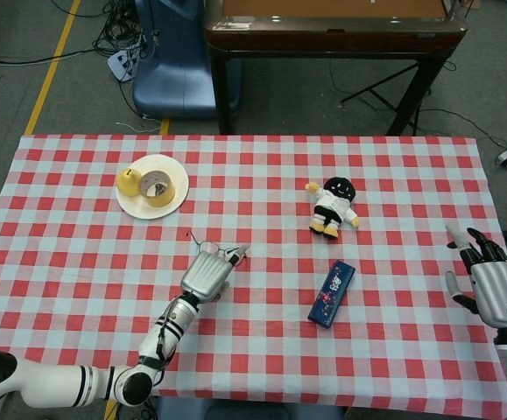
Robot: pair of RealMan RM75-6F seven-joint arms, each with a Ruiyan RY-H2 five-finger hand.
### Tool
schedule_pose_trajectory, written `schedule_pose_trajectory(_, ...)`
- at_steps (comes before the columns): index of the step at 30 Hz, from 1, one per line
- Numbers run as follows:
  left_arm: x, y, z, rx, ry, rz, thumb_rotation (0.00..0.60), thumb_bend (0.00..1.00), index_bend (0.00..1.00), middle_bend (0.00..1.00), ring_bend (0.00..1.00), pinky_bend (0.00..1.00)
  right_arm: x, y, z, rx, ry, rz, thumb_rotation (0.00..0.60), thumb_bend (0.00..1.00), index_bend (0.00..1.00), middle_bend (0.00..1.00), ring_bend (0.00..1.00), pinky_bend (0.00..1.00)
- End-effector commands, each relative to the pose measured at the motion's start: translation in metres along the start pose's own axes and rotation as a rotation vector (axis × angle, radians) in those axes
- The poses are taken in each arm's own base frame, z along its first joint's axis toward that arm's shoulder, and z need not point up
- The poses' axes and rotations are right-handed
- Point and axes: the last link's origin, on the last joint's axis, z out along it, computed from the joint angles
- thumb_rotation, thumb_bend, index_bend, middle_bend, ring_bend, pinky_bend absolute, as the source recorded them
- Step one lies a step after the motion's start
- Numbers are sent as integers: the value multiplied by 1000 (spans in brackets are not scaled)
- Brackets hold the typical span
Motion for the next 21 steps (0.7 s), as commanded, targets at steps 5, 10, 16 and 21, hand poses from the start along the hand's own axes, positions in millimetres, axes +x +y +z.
schedule_pose_trajectory(5, -10, -8, 3, 46, -47, 25, 600, 427, 0, 1000, 1000, 1000, 1, 0, -2, -1, 2, -1, 600, 448, 0, 313, 98, 190)
schedule_pose_trajectory(10, -16, -14, 4, 76, -82, 34, 600, 427, 0, 1000, 1000, 1000, 2, 2, -3, -6, 4, 0, 600, 448, 0, 314, 98, 190)
schedule_pose_trajectory(16, -21, -19, 3, 98, -115, 45, 600, 427, 0, 1000, 1000, 1000, 1, 1, -3, -2, 2, 1, 600, 448, 0, 315, 98, 190)
schedule_pose_trajectory(21, -25, -23, 7, 129, -148, 61, 600, 427, 0, 1000, 1000, 1000, 1, 1, -3, -2, 3, 2, 600, 448, 0, 315, 98, 190)
